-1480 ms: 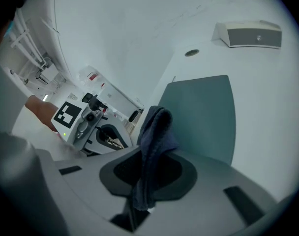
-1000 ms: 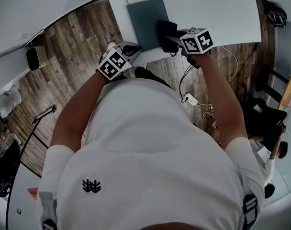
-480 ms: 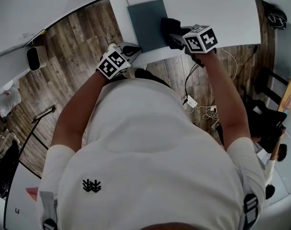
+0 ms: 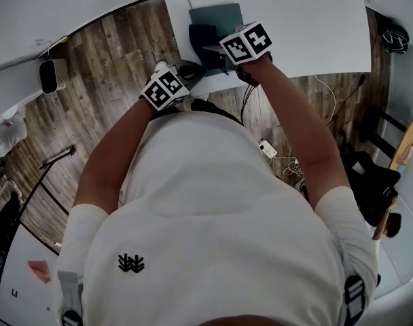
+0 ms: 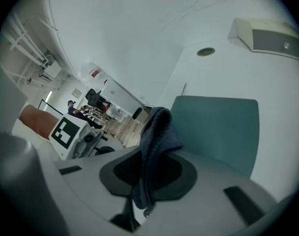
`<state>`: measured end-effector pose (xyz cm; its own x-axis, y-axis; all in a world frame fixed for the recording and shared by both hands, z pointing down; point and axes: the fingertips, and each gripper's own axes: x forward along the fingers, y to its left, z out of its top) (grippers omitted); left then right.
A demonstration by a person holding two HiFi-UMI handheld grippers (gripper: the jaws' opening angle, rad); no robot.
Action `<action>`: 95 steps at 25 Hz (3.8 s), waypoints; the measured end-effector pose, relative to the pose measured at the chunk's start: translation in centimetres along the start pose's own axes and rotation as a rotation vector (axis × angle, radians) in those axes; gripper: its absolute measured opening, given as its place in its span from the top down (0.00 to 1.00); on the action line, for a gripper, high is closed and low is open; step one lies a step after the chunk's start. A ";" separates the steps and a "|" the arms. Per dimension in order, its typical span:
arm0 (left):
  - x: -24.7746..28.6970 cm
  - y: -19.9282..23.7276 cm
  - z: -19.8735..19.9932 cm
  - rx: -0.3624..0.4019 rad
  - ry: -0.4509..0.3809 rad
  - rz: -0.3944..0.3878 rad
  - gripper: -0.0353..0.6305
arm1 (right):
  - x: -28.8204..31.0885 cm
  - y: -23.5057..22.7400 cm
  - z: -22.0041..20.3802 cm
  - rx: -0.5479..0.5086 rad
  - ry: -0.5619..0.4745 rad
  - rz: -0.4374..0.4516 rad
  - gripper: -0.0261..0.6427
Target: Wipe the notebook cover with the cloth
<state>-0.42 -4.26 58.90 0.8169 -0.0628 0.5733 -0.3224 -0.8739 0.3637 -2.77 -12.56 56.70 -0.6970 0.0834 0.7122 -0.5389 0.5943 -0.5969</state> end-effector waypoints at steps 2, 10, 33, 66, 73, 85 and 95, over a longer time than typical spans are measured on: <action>0.1 -0.1 0.0 -0.008 0.000 0.005 0.94 | 0.3 -0.4 -0.1 -0.011 0.013 -0.011 0.89; 0.0 -0.1 -0.2 -0.010 0.005 0.006 0.94 | -1.9 -4.0 -1.1 0.019 0.020 -0.067 0.89; 0.0 -0.2 -0.4 0.001 0.024 -0.017 0.94 | -8.1 -7.9 -1.5 0.017 0.018 -0.184 0.89; 0.1 -0.1 -0.6 0.010 0.042 -0.026 0.94 | -7.6 -12.7 0.4 0.084 0.043 -0.206 0.89; 0.3 -0.1 -0.6 0.011 0.043 -0.032 0.94 | -9.2 -12.7 1.0 0.065 0.029 -0.222 0.89; 0.4 -0.5 -0.3 0.015 0.034 -0.033 0.94 | -1.3 -3.4 6.8 0.048 0.005 0.061 0.89; 0.5 -0.6 -0.2 0.009 0.025 -0.021 0.94 | 0.1 -5.4 6.9 0.131 0.016 0.086 0.89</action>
<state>0.07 -3.62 59.12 0.8113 -0.0325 0.5838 -0.3008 -0.8794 0.3691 -3.22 -21.30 57.42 -0.7361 0.1422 0.6618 -0.5356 0.4755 -0.6979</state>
